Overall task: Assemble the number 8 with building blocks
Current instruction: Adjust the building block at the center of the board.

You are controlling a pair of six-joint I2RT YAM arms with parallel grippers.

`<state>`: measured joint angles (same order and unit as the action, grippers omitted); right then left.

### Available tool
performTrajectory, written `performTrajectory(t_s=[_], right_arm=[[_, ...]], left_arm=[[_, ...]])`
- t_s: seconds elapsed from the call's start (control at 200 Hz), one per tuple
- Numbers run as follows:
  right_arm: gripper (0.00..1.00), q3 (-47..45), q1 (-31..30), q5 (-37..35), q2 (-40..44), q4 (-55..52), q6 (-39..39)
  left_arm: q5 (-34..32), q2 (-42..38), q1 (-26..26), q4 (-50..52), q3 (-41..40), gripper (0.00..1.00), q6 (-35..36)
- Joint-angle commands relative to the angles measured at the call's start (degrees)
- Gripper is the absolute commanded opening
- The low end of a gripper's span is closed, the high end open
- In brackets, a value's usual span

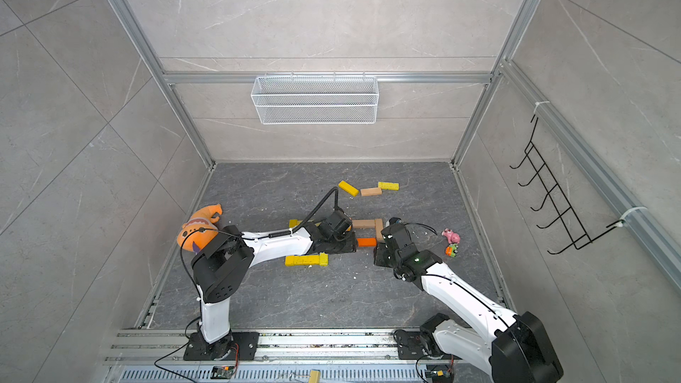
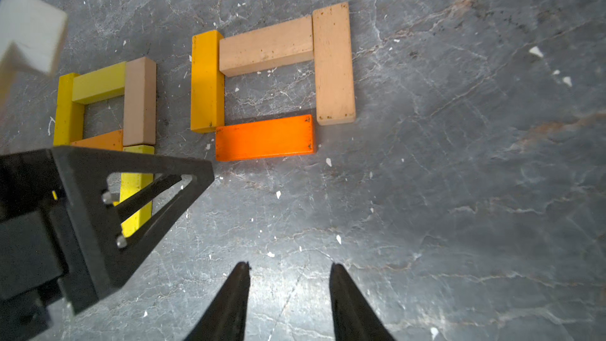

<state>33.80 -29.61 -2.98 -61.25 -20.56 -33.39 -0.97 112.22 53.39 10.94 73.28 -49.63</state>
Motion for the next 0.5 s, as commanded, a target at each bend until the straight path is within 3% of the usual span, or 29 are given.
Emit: performTrajectory(t_s=[0.0, 0.499], right_arm=[[0.44, -1.31, 0.09, 0.55, 2.16, 1.59, 1.27], [0.44, -0.87, 0.04, -1.19, 3.54, 0.3, 2.25]], left_arm=[[0.25, 1.62, 0.14, -2.4, 2.56, 0.59, -1.74], [1.1, 6.02, 0.4, -3.69, 5.29, 0.59, -1.11]])
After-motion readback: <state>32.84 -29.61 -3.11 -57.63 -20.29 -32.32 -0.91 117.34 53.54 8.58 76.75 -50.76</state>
